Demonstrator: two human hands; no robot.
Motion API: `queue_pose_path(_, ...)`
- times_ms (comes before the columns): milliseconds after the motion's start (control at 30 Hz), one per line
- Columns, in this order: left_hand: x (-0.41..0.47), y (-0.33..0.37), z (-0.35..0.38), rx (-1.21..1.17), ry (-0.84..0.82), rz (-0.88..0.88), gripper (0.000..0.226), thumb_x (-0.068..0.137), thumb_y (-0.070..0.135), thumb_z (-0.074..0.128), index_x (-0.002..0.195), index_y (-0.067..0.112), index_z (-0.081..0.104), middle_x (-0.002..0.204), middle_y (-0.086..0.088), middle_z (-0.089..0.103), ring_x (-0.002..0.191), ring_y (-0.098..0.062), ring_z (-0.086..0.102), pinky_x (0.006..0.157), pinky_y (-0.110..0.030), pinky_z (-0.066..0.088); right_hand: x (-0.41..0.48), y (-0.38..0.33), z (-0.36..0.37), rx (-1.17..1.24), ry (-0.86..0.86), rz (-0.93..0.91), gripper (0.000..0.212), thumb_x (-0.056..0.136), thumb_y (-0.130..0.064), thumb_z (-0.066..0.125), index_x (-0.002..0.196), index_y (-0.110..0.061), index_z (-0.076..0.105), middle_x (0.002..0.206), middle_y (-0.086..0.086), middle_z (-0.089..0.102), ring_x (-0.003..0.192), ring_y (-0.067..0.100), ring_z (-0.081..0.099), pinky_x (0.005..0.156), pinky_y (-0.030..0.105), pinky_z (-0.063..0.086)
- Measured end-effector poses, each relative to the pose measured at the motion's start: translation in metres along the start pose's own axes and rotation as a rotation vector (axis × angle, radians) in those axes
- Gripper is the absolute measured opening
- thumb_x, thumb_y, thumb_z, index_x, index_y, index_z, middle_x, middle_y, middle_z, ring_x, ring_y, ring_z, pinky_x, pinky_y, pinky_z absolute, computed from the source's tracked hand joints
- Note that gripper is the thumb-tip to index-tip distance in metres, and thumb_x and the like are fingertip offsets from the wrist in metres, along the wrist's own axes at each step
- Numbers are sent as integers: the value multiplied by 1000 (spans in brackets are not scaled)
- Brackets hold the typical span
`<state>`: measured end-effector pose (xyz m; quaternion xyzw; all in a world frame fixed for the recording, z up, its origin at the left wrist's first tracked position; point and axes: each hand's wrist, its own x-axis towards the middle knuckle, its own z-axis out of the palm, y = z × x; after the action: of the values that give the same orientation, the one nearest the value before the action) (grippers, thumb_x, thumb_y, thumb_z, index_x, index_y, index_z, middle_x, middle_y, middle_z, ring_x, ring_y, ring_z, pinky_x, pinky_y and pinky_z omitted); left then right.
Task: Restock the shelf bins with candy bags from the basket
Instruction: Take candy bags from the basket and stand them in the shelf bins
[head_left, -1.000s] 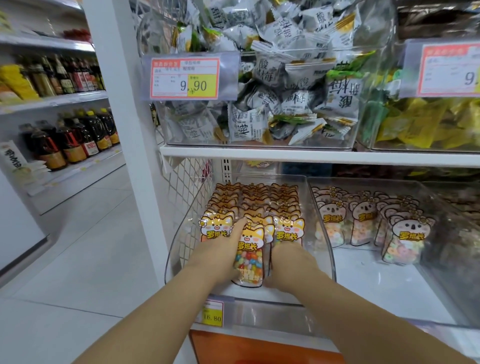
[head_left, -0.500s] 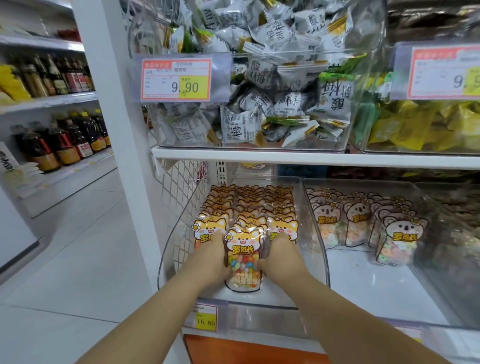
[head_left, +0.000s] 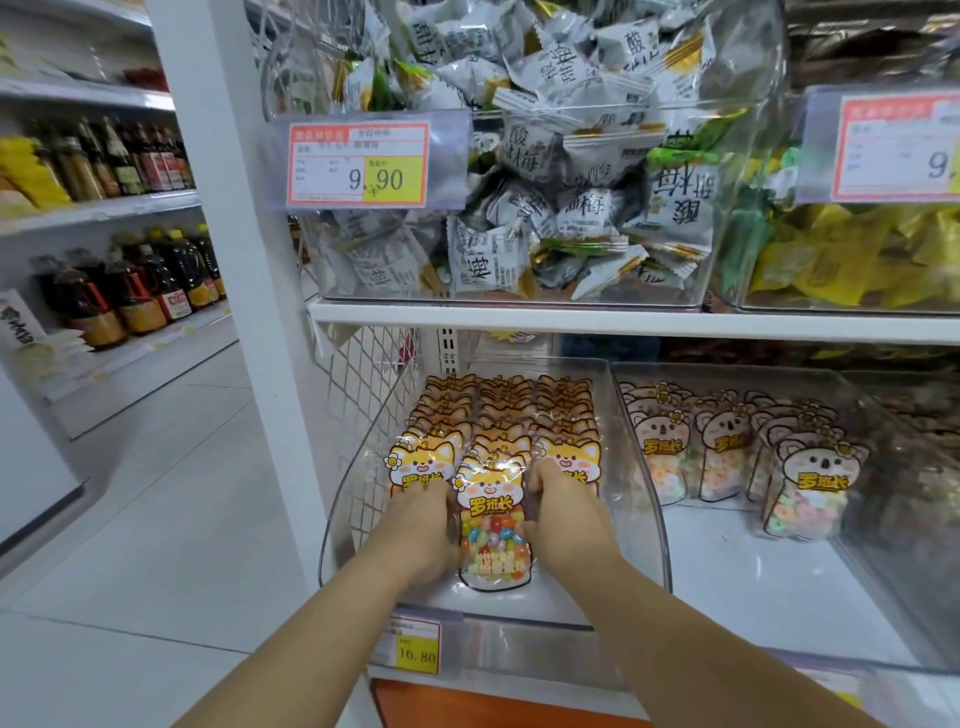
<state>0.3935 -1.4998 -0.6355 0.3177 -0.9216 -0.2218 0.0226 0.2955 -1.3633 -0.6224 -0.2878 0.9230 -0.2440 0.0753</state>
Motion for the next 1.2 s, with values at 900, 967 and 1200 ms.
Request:
queue_pose_path(900, -1, 6, -6, -50, 57, 101, 70, 81, 22, 80, 137, 25, 37, 116, 0, 66, 108, -22, 63, 86, -35, 54, 3, -2, -5, 425, 48, 20, 86, 78, -14, 82, 145, -27, 29, 106, -3, 63, 98, 20, 62, 89, 34, 54)
queue_pose_path(967, -1, 4, -5, -69, 66, 112, 66, 81, 21, 79, 133, 26, 38, 107, 2, 66, 102, -21, 64, 78, -33, 53, 4, -2, -3, 426, 68, 3, 73, 77, -12, 80, 132, -28, 36, 98, -6, 64, 87, 16, 62, 82, 36, 57)
queue_pose_path(1200, -1, 2, -5, -89, 68, 121, 62, 80, 20, 78, 126, 27, 37, 85, 10, 58, 82, -13, 59, 62, -25, 41, 7, -4, 5, 262, 74, -70, 87, 76, -18, 79, 142, -40, 27, 104, -4, 69, 90, 19, 67, 78, 37, 60)
